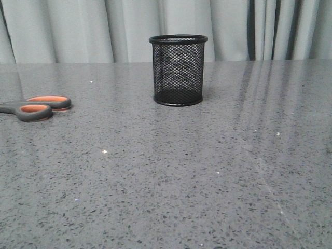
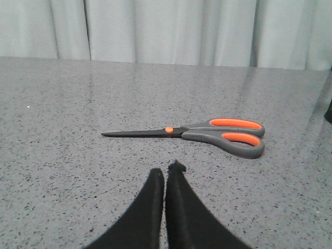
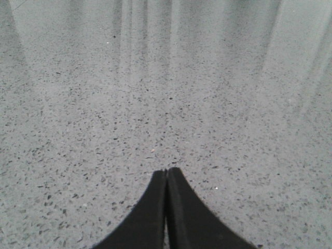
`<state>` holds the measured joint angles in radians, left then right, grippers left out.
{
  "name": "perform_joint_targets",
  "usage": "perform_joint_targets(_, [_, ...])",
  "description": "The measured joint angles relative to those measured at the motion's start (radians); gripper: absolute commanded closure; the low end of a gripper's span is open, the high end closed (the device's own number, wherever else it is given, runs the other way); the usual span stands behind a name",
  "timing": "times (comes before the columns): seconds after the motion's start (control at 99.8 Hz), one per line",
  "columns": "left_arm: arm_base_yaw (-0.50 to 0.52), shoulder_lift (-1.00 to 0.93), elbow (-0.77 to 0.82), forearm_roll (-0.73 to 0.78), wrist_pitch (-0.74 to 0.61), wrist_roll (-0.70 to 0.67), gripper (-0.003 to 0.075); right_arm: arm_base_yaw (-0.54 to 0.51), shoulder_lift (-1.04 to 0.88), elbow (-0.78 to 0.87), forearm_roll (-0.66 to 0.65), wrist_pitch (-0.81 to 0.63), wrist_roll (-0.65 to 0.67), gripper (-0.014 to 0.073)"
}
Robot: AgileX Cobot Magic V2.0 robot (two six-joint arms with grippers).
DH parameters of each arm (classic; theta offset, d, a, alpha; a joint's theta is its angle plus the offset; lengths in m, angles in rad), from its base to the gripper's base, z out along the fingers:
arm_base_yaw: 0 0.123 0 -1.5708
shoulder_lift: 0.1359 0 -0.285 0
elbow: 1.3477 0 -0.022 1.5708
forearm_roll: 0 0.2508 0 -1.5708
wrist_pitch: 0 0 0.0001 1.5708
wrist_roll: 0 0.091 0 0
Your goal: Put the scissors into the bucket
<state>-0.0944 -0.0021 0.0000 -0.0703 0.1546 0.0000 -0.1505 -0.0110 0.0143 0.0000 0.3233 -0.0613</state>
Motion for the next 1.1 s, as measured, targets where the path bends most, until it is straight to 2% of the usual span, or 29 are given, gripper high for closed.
perform_joint_targets(0.972, [0.000, 0.000, 0.000, 0.000, 0.000, 0.000, 0.0740, 0.000, 0.000, 0.000, 0.000, 0.000, 0.000, 0.0649])
perform_joint_targets(1.102, [0.000, 0.000, 0.000, 0.000, 0.000, 0.000, 0.0740, 0.000, 0.000, 0.000, -0.024, -0.057, 0.000, 0.0649])
